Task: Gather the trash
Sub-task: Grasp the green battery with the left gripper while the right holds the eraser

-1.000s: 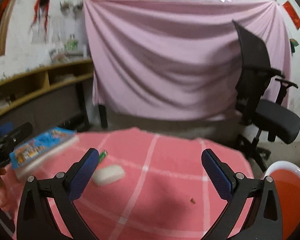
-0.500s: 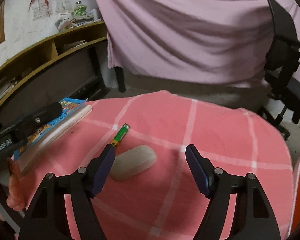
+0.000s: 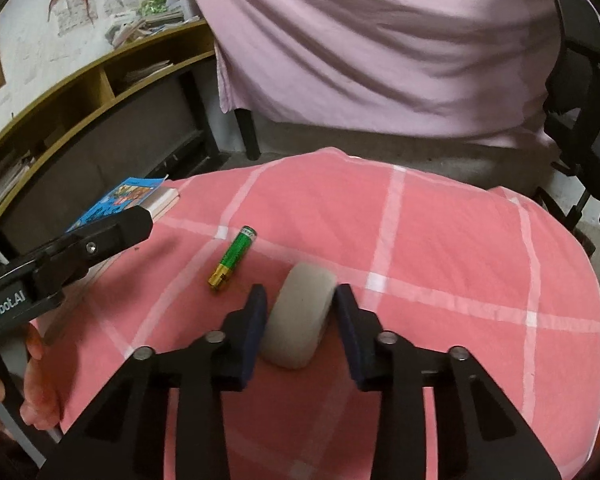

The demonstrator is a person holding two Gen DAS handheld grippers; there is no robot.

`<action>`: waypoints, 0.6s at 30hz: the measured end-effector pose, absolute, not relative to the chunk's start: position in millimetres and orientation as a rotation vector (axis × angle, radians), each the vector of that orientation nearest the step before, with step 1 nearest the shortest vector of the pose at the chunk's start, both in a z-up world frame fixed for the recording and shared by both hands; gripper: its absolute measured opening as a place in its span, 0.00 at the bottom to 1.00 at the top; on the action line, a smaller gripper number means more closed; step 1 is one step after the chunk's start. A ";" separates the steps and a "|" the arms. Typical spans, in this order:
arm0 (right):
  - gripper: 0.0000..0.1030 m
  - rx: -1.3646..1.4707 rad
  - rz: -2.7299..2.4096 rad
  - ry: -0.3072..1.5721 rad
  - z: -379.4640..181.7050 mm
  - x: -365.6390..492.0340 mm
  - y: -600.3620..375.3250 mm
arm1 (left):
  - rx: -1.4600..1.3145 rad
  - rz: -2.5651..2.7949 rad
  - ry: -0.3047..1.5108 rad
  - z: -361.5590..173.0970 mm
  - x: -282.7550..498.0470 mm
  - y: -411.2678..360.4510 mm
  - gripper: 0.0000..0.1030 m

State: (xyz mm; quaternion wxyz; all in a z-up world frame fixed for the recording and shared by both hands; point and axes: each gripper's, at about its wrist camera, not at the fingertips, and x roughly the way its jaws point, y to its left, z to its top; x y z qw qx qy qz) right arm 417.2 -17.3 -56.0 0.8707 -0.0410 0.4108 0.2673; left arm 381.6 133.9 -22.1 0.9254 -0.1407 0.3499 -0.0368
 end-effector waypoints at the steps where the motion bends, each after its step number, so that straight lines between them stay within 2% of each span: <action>1: 0.28 -0.089 0.557 0.858 -55.1 417.1 -19.5 | -0.280 -0.082 0.721 -21.9 383.3 129.3 0.55; 7: 0.28 -0.083 0.532 0.857 -54.9 414.1 -53.4 | -0.210 -0.138 0.792 -27.9 398.6 102.2 0.44; 14: 0.28 -0.003 0.515 0.857 -52.9 414.2 -87.0 | -0.127 -0.182 0.849 -33.9 412.2 69.5 0.43; 18: 0.28 -0.020 0.501 0.846 -51.3 409.2 -90.8 | -0.099 -0.205 0.866 -39.1 420.0 50.1 0.38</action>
